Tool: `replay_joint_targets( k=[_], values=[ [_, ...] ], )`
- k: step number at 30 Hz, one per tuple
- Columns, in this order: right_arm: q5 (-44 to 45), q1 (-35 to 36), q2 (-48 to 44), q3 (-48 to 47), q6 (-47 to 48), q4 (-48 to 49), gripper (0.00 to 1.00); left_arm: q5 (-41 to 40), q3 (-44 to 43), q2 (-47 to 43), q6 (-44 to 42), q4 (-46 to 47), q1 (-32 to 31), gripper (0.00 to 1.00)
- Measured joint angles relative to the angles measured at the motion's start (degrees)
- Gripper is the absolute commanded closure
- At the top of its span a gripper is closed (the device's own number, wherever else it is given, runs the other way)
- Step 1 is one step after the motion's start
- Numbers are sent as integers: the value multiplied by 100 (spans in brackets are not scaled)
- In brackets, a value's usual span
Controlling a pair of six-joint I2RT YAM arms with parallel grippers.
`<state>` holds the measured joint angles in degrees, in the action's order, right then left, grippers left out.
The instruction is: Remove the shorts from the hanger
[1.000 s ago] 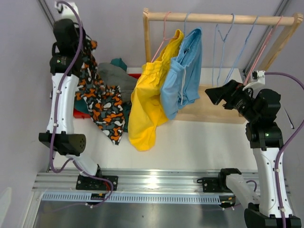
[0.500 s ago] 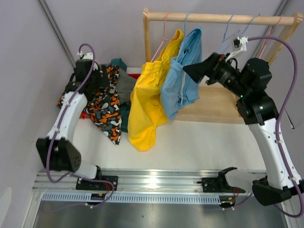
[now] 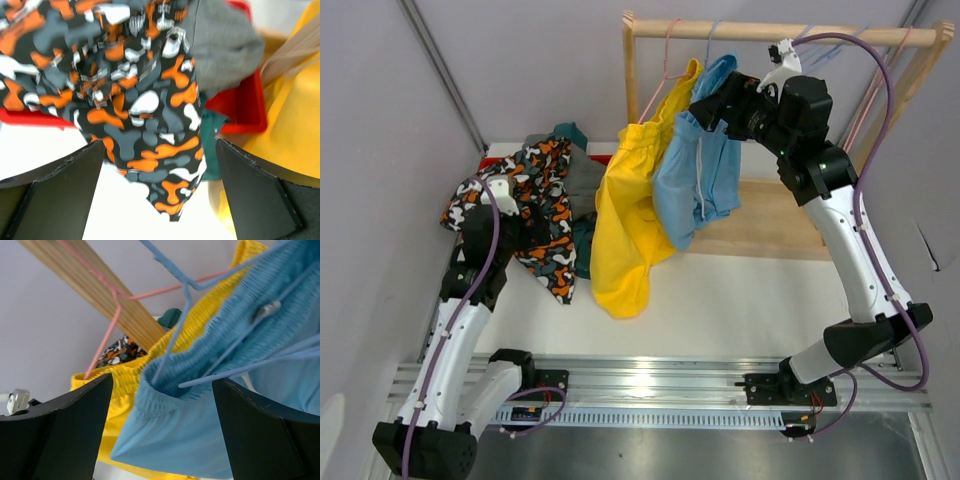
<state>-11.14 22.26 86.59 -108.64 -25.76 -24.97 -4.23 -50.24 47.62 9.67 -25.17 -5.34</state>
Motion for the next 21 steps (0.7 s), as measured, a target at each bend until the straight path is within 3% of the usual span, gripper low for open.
replay_joint_targets(
  k=[4,11,17,21],
  values=[
    [284,0,-192,328,-2,-160,11,63,219,-31,4,13,-2,1],
    [1091,2,-1825,1342,37,-1073,7,175,219,7,44,70,-20,1],
    [1530,2,-3473,1292,162,-1797,7,208,219,0,48,74,-48,1],
    [1327,2,-3720,721,164,-1849,8,214,219,2,48,74,-55,1]
  ],
)
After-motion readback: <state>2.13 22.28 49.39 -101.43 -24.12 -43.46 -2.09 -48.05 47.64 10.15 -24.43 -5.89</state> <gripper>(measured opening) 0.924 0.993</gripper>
